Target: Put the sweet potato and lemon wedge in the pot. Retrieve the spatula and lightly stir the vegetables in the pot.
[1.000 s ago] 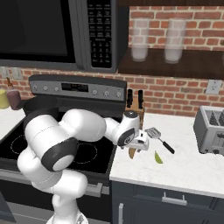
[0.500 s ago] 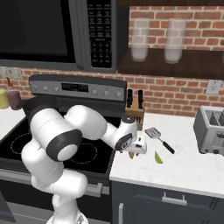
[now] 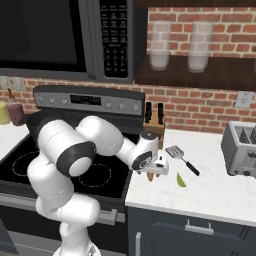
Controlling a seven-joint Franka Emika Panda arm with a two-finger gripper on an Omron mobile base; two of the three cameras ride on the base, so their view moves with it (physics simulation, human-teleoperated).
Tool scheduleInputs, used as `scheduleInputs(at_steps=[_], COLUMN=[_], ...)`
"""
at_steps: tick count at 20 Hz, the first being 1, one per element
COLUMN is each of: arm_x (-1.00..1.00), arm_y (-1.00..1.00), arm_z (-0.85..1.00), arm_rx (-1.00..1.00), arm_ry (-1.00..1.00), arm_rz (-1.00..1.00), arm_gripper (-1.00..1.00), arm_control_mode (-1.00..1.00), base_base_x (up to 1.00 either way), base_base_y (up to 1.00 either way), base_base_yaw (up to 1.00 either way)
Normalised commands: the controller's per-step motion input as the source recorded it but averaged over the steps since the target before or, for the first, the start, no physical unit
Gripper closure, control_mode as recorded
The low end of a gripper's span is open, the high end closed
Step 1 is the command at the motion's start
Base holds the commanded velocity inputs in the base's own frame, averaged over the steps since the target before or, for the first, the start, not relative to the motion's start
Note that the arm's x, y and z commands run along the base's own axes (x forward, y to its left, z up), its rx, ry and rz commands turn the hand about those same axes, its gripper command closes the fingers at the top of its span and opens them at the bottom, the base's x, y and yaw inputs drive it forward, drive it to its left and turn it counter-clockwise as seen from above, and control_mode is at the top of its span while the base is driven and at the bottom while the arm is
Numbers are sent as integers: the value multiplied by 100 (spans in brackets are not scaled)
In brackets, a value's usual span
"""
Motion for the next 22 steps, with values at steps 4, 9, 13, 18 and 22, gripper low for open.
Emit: scheduleInputs(at_steps=[4,9,13,18,22], arm_x=[7,-2,-28,-60,-66], arm_y=[0,0,22,63,97], arm_z=[-8,-1,5,64,99], arm_rx=[0,0,0,0,0], arm_ry=[0,0,-3,-19,-20], arm_rz=[0,0,0,0,1], arm_gripper=[100,100,100,100,100], arm_control_mode=[-100,-100,-100,-100,-100], base_base_x=[0,0,0,0,0], base_base_y=[0,0,0,0,0], base_base_yaw=[0,0,0,0,0])
